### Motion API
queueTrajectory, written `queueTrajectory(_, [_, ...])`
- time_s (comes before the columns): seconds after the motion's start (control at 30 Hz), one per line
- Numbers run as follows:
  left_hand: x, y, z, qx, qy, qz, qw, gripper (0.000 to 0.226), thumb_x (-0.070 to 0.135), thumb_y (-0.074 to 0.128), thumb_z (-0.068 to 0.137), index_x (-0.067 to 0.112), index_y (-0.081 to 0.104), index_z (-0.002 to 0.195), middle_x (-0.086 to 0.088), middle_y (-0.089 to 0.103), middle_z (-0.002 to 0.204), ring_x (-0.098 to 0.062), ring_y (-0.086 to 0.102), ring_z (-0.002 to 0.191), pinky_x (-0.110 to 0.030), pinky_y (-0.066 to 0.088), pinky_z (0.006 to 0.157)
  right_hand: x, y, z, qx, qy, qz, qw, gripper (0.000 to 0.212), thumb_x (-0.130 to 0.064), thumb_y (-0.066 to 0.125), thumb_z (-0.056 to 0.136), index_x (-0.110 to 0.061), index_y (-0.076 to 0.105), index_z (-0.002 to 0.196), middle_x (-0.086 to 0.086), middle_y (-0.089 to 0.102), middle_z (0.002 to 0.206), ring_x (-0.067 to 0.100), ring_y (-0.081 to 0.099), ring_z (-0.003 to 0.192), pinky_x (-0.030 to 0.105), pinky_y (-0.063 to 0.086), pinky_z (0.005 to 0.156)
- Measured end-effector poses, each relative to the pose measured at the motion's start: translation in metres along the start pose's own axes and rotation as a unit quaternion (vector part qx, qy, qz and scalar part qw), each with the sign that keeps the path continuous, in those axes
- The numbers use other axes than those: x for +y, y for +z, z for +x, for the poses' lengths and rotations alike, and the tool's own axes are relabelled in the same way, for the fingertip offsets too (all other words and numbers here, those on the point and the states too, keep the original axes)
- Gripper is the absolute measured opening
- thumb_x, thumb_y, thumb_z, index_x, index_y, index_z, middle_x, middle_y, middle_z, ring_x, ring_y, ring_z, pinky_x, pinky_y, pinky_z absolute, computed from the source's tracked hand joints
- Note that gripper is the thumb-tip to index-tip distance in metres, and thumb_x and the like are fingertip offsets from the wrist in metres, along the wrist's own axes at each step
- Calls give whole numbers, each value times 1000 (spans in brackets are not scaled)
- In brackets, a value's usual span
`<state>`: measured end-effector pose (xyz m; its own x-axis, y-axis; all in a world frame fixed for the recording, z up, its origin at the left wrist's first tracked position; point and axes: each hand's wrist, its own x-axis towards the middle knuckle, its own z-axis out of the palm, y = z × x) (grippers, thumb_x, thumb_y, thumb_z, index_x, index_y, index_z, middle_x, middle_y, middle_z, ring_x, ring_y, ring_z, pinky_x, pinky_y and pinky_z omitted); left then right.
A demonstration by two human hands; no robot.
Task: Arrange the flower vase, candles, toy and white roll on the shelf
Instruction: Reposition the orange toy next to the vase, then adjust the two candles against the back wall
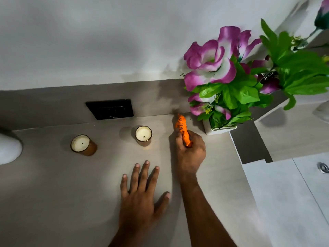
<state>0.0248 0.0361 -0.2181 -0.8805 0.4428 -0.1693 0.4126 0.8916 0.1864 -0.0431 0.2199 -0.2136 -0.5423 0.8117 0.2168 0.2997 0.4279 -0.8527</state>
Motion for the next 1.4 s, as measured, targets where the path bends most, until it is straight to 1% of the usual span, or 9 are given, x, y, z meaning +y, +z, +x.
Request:
queueTrajectory(0.37, [2, -1, -2, 33, 1, -19, 999, 81, 80, 31, 93, 35, 32, 160, 0, 24, 172, -28, 22, 159, -59, 12, 122, -2, -20, -43, 31, -75, -50, 995, 42, -33, 79, 83, -3, 72, 112, 19, 66, 119, 27, 52, 109, 22, 38, 89])
queueTrajectory(0.47, [0, 4, -1, 107, 19, -74, 991, 65, 61, 46, 93, 28, 53, 148, 0, 45, 163, -21, 28, 157, -57, 21, 120, -5, -31, -84, -54, -88, 8, 995, 26, -32, 70, 87, -11, 72, 103, 5, 67, 111, 22, 58, 102, 41, 53, 85])
queueTrajectory(0.6, [-34, 8, -11, 341, -120, -341, 868, 20, 27, 62, 88, 24, 76, 101, 4, 75, 114, -7, 64, 120, -47, 52, 102, -15, -16, -95, -212, -68, 8, 975, 38, -34, 82, 85, -25, 71, 120, -7, 69, 119, 18, 65, 110, 46, 56, 93])
queueTrajectory(0.7, [-79, -11, -4, 379, -331, -414, 759, 34, 32, 74, 80, 30, 65, 113, -2, 72, 107, -26, 70, 97, -32, 55, 90, -27, 9, -84, -210, -7, 9, 978, 62, -36, 91, 76, -23, 65, 131, -2, 67, 123, 20, 64, 115, 49, 55, 99])
queueTrajectory(0.77, [-102, -24, 14, 363, -392, -417, 735, 57, 26, 85, 77, 27, 59, 127, 2, 69, 118, -22, 66, 98, -18, 45, 88, -36, 23, -74, -195, 14, 20, 980, 68, -35, 93, 73, -19, 63, 132, 1, 69, 122, 20, 65, 112, 42, 55, 99])
queueTrajectory(0.9, [-124, -44, 51, 310, -426, -392, 754, 89, 38, 92, 68, 23, 49, 145, 5, 56, 146, -12, 59, 119, -24, 33, 105, -51, 41, -61, -169, 37, 33, 984, 63, -32, 92, 71, -22, 65, 127, -1, 71, 114, 17, 66, 104, 31, 55, 90])
queueTrajectory(1.0, [-136, -45, 66, 320, -394, -393, 767, 72, 41, 92, 64, 25, 63, 128, 4, 68, 126, -17, 67, 111, -41, 45, 111, -53, 43, -59, -181, 30, 20, 983, 51, -32, 89, 75, -25, 69, 121, -6, 71, 107, 13, 65, 95, 37, 60, 84])
queueTrajectory(1.13, [-146, -47, 79, 333, -340, -443, 760, 51, 45, 89, 64, 25, 75, 109, 11, 73, 87, 0, 69, 81, -44, 61, 88, -56, 48, -53, -190, 12, 15, 982, 48, -31, 89, 77, -23, 70, 120, -9, 71, 106, 10, 64, 96, 33, 60, 85])
queueTrajectory(1.4, [-158, -55, 111, 316, -299, -425, 793, 64, 57, 84, 62, 27, 76, 117, 7, 78, 94, -14, 74, 90, -42, 61, 90, -64, 75, -31, -193, -30, -6, 981, 58, -26, 89, 75, -12, 70, 127, 9, 74, 118, 12, 60, 100, 29, 51, 86])
